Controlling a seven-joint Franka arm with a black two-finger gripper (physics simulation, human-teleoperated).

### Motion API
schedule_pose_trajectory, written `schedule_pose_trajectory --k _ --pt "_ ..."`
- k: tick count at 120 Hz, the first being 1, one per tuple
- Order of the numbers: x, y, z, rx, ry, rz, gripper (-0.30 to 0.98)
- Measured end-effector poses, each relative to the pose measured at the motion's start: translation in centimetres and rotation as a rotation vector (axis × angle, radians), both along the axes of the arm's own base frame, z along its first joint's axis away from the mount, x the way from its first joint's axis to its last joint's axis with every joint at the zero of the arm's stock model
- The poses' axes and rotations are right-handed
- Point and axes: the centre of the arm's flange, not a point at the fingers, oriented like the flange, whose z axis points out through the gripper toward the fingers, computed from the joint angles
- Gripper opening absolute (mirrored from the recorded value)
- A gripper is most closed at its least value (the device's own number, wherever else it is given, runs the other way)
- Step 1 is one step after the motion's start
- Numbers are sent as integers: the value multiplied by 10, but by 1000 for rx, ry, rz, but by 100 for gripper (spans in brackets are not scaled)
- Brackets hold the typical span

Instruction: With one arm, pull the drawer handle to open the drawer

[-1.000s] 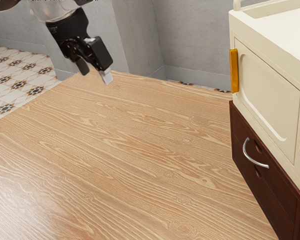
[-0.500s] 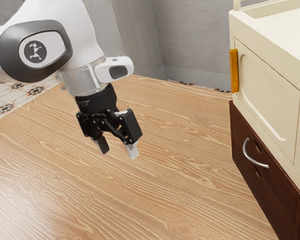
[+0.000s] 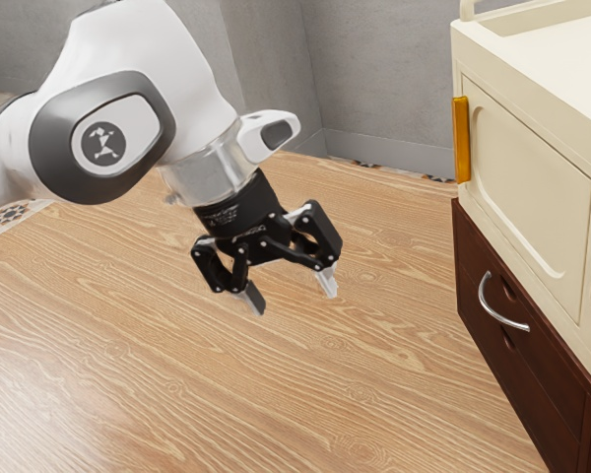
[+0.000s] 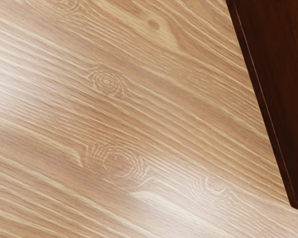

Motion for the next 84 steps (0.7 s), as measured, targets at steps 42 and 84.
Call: schedule_pose_trajectory --k 42,84 --pt "34 0 -21 -35 -29 161 64" --pt "40 -24 -25 -114 -62 215 53"
